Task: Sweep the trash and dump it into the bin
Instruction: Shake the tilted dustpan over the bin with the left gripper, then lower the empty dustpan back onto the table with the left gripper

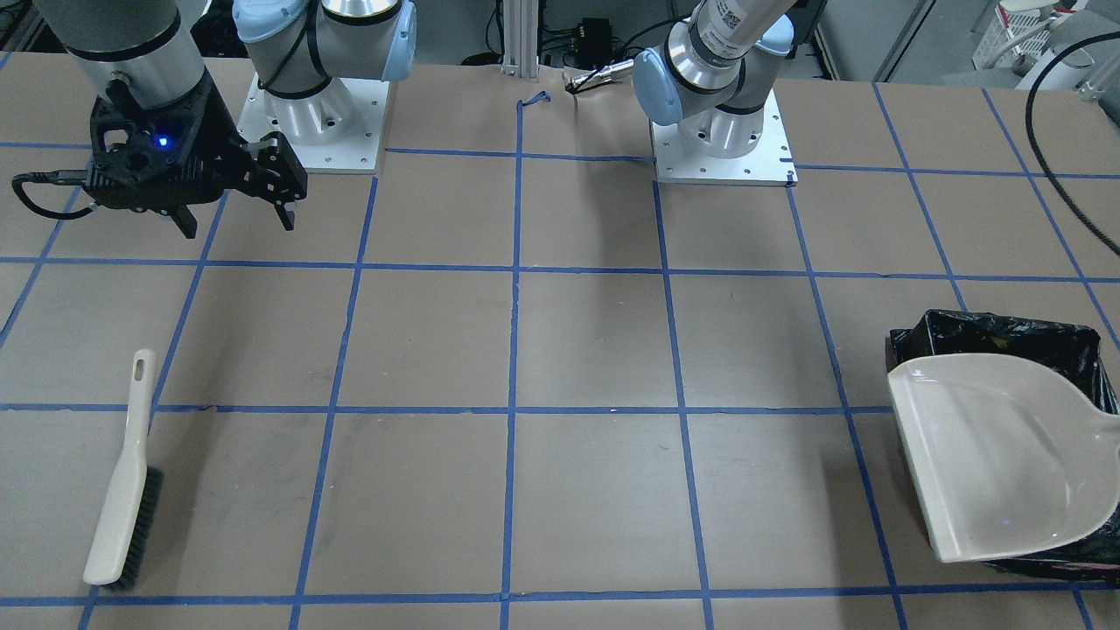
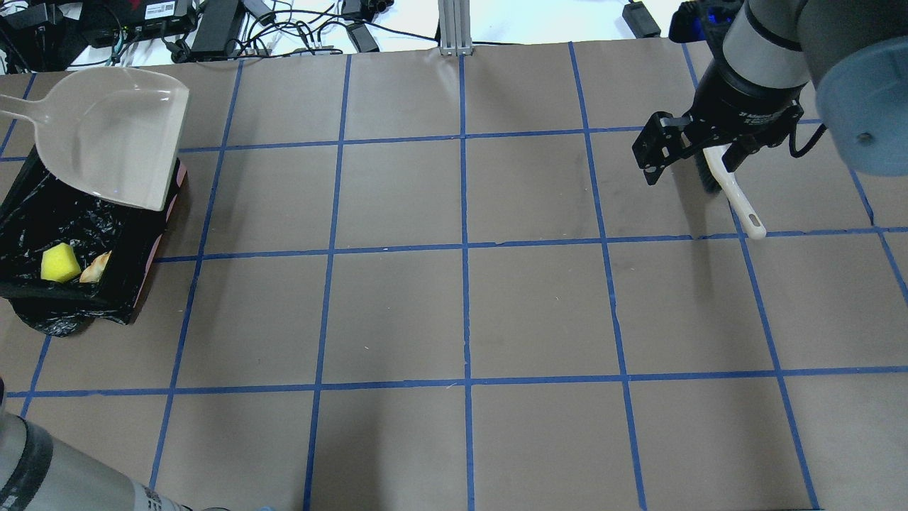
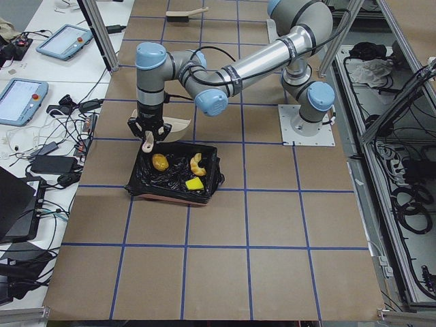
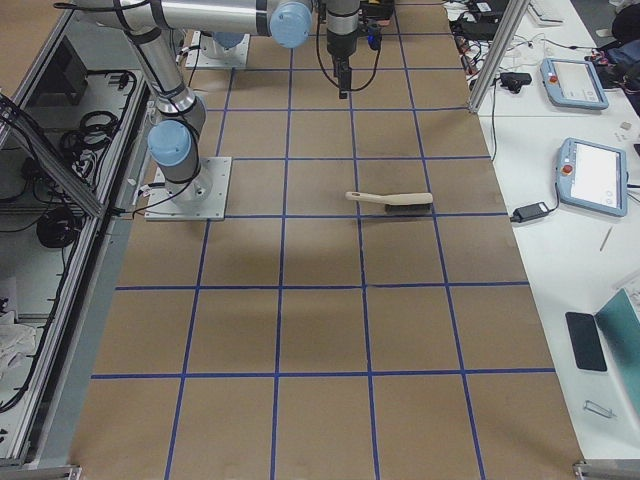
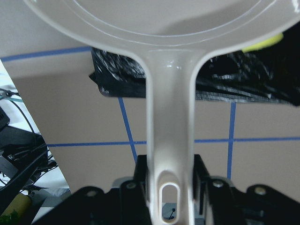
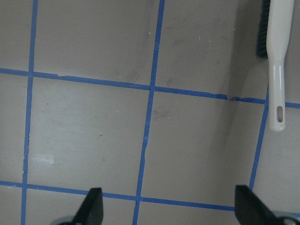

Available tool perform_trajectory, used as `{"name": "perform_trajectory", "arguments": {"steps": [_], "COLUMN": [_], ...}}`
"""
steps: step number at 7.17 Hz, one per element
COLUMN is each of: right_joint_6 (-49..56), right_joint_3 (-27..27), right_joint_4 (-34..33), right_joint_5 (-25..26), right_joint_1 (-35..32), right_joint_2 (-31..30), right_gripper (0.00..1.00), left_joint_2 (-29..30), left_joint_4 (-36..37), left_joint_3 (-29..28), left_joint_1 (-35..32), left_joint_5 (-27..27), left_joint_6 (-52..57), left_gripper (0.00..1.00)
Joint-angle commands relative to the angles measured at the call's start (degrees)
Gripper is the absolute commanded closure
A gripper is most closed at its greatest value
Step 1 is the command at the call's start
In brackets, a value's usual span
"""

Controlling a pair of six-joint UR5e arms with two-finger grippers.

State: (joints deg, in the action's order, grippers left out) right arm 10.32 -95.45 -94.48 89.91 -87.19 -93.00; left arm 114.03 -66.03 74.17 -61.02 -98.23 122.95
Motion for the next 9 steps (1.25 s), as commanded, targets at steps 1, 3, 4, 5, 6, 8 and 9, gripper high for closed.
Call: {"name": "perform_trajectory", "arguments": {"steps": [1, 3, 4, 5, 6, 8, 9], "right_joint_6": [-0.04, -0.04, -0.13, -0.13, -0.13, -0.13, -0.13], "right_joint_3": [0.00, -0.09, -0.09, -0.09, -0.17, -0.18, -0.18], "right_joint_4": [0.00, 0.43, 0.52, 0.61, 0.61, 0.61, 0.61], "right_joint_5": [0.00, 0.96, 1.05, 1.14, 1.14, 1.14, 1.23], "right_joint_1": [0.00, 0.00, 0.00, 0.00, 0.09, 0.00, 0.09], "right_joint_2": [-0.08, 0.01, 0.01, 0.01, 0.01, 0.01, 0.01], "right_gripper": [0.00, 0.00, 0.00, 0.00, 0.00, 0.00, 0.00], "left_joint_2": [3.03, 4.96, 6.28, 7.16, 8.82, 10.06, 10.85], "left_joint_4": [-3.20, -6.72, -6.83, -6.66, -6.04, -4.04, -3.15], "left_joint_3": [0.28, 0.71, 1.15, 1.33, 1.50, 2.38, 2.65], "left_joint_1": [-5.76, -10.16, -10.78, -12.18, -13.59, -15.62, -15.88], "left_joint_5": [4.61, 5.77, 5.77, 5.86, 5.60, 5.85, 5.77], "left_joint_6": [-9.69, -10.10, -10.18, -11.92, -13.77, -13.52, -14.65], "left_gripper": [1.00, 1.00, 1.00, 1.00, 1.00, 1.00, 1.00]}}
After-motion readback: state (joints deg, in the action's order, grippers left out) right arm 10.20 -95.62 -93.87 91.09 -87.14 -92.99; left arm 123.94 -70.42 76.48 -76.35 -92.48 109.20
